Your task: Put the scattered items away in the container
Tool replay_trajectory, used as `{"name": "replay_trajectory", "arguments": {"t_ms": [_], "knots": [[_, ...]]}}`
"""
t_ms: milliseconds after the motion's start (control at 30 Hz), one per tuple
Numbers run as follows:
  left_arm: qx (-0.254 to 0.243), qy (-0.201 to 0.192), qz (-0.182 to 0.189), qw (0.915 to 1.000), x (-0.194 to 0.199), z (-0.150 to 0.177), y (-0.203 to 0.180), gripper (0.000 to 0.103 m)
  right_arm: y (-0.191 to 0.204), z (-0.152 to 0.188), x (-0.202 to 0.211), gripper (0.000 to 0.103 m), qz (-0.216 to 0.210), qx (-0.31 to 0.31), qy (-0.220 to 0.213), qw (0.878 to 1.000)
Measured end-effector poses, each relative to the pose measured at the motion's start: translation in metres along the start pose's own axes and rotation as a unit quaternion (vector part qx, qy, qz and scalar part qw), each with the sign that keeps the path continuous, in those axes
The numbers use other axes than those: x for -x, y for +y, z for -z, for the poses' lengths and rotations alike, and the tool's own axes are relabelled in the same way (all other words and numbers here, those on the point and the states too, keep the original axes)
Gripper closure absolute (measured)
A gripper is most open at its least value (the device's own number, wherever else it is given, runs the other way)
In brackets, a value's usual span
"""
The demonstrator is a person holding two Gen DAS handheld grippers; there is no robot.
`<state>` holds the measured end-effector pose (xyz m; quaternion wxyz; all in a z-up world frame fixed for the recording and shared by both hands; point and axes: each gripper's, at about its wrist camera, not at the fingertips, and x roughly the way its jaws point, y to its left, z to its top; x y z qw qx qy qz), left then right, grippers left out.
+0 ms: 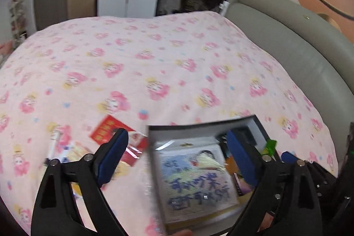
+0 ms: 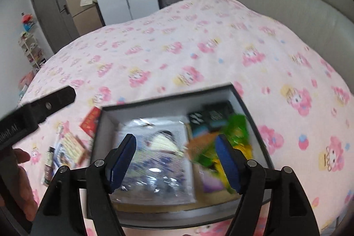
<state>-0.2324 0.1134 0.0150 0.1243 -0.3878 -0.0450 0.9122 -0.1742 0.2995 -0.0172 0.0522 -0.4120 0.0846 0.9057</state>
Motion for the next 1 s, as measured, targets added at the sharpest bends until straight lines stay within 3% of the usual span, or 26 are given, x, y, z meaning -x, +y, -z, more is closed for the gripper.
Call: {"name": "replay_trajectory", "arguments": {"t_ms": [300, 433, 667, 1000], "knots": [[0.013, -0.045, -0.063, 0.9969, 0.067, -0.010, 0.055, 0.006, 0.076, -0.019, 0.040, 0.025, -0.011, 0.050, -0.036, 0.998], [0.041, -0.070, -0.093, 0.9924, 0.112, 0.013, 0.072, 0.001, 0.095, -0.003, 0.069, 0.025, 0.004, 0.061, -0.052, 0.997], [0.058, -0.077, -0.118, 0.9884, 0.165, 0.060, 0.080, 0.001, 0.109, 0.035, 0.121, 0.025, -0.037, 0.062, -0.063, 0.995], [0.030, -0.087, -0.143, 0.9855, 0.223, 0.106, 0.056, 0.001, 0.118, 0.077, 0.175, 0.024, -0.015, 0.082, -0.105, 0.991]]}}
